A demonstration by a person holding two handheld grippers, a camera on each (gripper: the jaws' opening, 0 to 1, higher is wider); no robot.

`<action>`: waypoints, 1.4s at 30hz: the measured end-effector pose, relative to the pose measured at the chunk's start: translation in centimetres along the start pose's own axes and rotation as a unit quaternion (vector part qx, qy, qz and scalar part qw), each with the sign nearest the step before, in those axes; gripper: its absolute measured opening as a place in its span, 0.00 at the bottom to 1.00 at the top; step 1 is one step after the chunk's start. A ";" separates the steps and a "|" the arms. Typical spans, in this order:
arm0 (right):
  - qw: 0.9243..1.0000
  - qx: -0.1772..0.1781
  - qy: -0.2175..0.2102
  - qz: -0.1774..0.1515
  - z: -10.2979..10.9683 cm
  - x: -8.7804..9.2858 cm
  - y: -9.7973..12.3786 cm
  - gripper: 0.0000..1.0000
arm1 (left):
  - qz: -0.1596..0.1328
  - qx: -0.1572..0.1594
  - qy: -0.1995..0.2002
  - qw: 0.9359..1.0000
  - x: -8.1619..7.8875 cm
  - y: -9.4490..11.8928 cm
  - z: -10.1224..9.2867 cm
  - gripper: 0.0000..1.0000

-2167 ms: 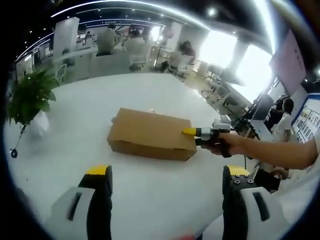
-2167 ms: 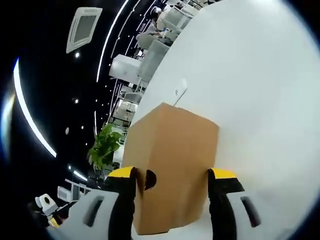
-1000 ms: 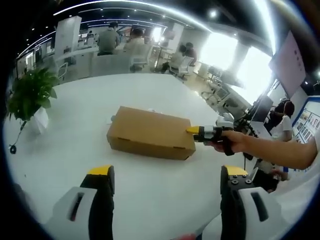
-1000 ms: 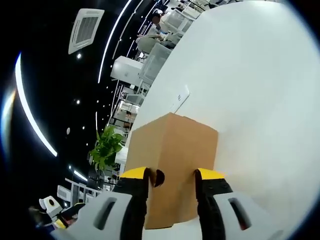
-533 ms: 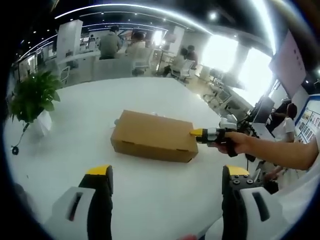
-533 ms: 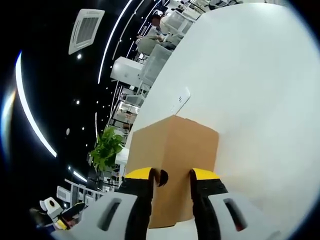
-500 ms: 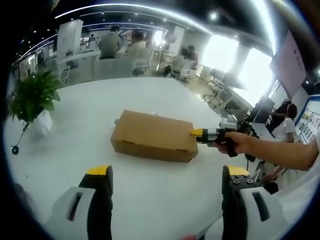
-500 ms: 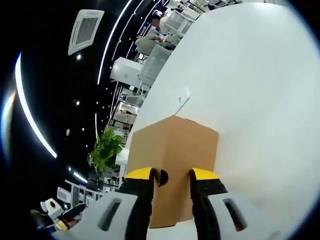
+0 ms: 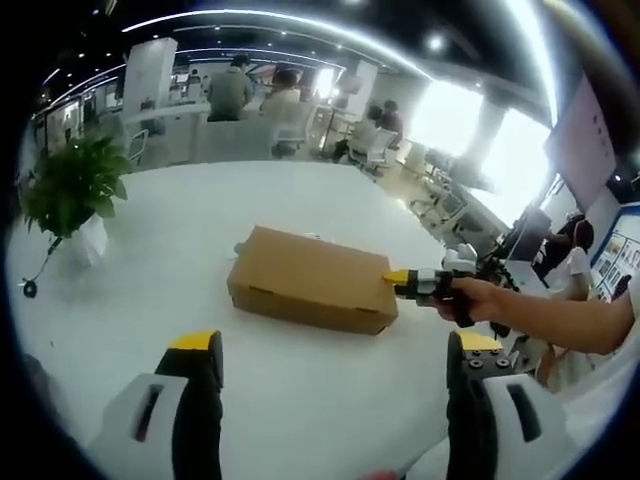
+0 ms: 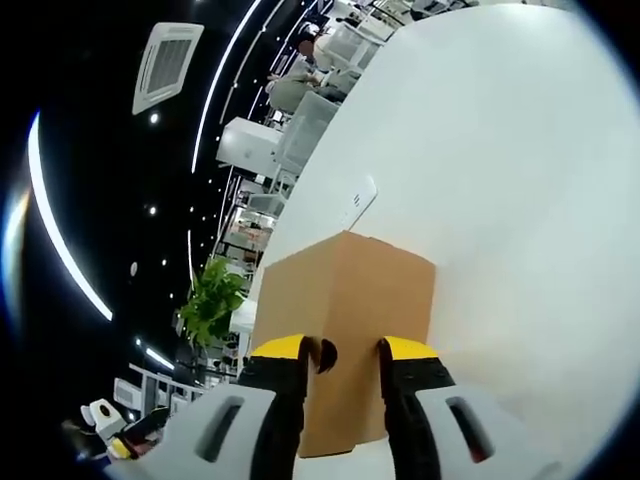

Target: Operate the shoe box by opening the lid, removing the specified soft item, and placing it in the target area until the item is outside and the box remains undamaged.

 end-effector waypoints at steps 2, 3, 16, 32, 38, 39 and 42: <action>1.000 0.002 -0.004 -0.002 0.3 0.3 0.2 0.28 | -0.003 -0.001 0.002 1.000 -0.1 0.2 0.3 0.95; 1.000 0.002 -0.004 -0.003 0.3 0.3 0.2 0.28 | -0.003 -0.002 0.002 1.000 -0.2 0.3 0.5 0.95; 1.000 0.002 -0.011 -0.008 0.1 0.2 0.0 0.28 | -0.041 0.013 0.011 0.999 -2.7 1.2 3.1 0.94; 1.000 0.006 -0.012 -0.020 0.3 0.4 0.1 0.28 | -0.045 0.042 -0.015 0.998 -5.1 1.8 8.6 0.91; 1.000 0.010 -0.010 -0.028 -0.1 0.2 -0.1 0.28 | -0.077 0.078 -0.017 0.994 -7.1 0.4 11.3 0.91; 0.999 0.011 -0.010 -0.029 0.1 0.4 0.0 0.28 | -0.081 0.081 -0.017 0.993 -7.3 0.3 11.6 0.91; 0.999 0.012 -0.011 -0.031 0.4 0.6 0.0 0.28 | -0.101 0.094 -0.013 0.990 -8.3 -0.4 12.8 0.91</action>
Point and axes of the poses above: the point that each gripper's makers call its tool centre point, and the gripper's own axes: y roughly backward along the fingers, z roughly to its left, x roughly out of its underside, the point moved 7 cm from there along y, roughly backward along the fingers, and after that the axes turned 9 degrees about x, right-handed, at the moved point
